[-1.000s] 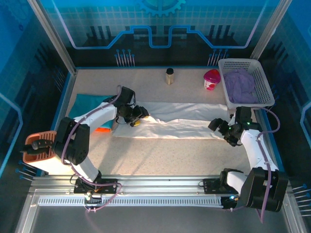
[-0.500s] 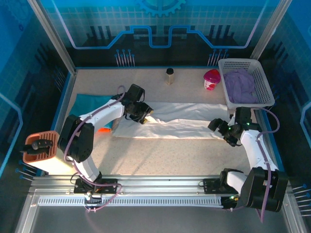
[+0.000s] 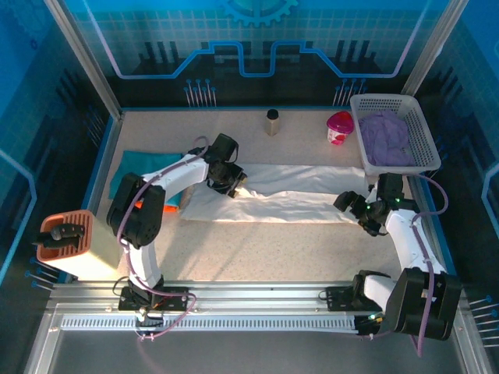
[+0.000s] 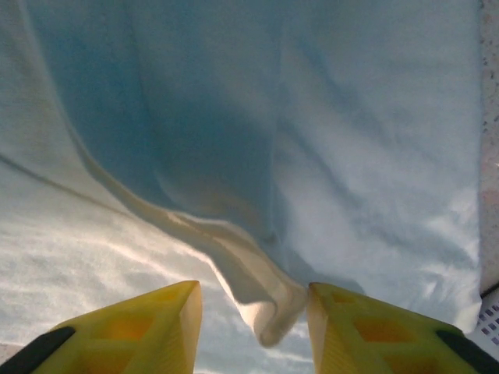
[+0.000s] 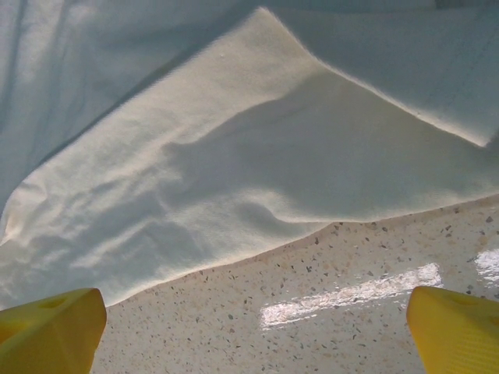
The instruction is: Fold and stack the t-shirts
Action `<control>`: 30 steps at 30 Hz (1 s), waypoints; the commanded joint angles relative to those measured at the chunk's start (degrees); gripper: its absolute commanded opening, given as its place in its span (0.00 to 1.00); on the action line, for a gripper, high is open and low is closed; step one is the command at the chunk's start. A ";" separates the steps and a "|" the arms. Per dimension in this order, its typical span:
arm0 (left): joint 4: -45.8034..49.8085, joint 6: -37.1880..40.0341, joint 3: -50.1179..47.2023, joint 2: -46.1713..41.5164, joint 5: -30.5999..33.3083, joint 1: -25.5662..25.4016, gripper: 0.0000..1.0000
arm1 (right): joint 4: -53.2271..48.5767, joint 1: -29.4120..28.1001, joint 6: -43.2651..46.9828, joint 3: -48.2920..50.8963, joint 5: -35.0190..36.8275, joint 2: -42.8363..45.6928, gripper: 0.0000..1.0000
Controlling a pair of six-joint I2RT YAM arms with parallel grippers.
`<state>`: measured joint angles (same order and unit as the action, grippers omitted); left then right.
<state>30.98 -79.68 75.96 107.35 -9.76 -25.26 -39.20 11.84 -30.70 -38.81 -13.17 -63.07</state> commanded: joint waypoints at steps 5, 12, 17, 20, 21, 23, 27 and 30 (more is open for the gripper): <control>2.37 0.45 3.16 2.65 1.49 0.04 0.13 | -0.17 1.26 1.17 0.32 -1.20 -0.05 1.00; 7.03 5.60 8.85 4.86 5.06 -0.72 0.00 | 0.35 1.78 1.08 0.66 -1.80 0.06 1.00; 13.61 11.50 16.89 8.46 9.69 -2.14 0.00 | 0.48 1.92 1.17 1.01 -2.01 0.32 1.00; 16.14 13.99 21.36 11.22 11.02 -2.68 0.00 | 0.70 2.05 1.15 1.10 -2.28 0.31 1.00; 17.36 14.65 22.95 12.34 11.47 -2.78 0.00 | 0.70 2.06 1.17 1.08 -2.31 0.24 1.00; 19.19 16.16 26.20 14.60 11.90 -2.87 0.00 | 0.62 2.26 1.31 1.01 -2.48 0.22 1.00; 22.58 19.06 31.71 17.84 15.75 -3.90 0.00 | 0.27 2.48 1.61 1.01 -2.31 0.54 1.00; 24.72 20.83 35.96 20.54 17.21 -4.40 0.00 | 0.26 2.67 1.64 0.99 -2.66 0.56 1.00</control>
<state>50.50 -62.59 107.68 125.89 3.86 -28.73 -38.89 13.58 -30.09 -38.57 -14.50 -63.07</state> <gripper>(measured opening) 0.059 0.996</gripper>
